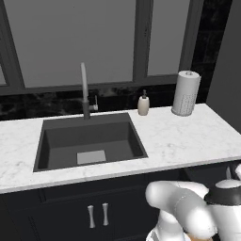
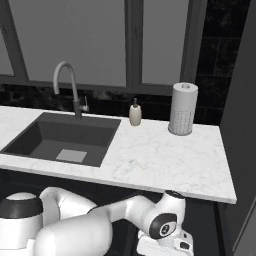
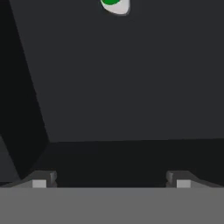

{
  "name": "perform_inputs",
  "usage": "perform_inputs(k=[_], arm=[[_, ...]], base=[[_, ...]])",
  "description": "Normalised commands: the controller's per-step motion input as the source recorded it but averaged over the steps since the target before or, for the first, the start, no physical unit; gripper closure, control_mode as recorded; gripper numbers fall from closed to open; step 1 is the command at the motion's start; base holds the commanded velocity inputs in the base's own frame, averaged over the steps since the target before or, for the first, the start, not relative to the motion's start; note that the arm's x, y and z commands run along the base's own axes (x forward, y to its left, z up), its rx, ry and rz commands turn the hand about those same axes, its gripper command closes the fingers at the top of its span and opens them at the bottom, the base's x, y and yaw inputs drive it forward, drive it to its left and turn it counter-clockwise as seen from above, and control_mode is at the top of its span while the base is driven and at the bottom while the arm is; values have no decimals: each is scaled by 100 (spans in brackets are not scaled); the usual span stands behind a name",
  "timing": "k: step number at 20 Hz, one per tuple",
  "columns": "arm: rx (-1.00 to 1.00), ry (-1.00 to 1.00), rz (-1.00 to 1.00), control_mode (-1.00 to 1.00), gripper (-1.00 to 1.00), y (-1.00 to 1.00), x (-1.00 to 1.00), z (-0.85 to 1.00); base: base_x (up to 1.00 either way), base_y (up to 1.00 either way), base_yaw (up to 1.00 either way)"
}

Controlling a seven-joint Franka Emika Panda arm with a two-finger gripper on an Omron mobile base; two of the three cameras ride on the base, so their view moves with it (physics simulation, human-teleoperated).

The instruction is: Pick up the knife from the drawer and place it on the cutting board. Then place the meat from the plate to the cutting board.

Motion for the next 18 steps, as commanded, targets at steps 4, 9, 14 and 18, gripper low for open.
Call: perform_inputs(k=[4,9,14,18], arm=[[2,-37,0,-100,-100,0,86,63],[6,-32,0,-100,-100,0,88,38],[0,-3,1,-100,-100,-3,97,-3],[0,0,0,-100,-100,0,61,-12]], base=[[0,0,0],[0,0,0],[0,0,0],[0,0,0]])
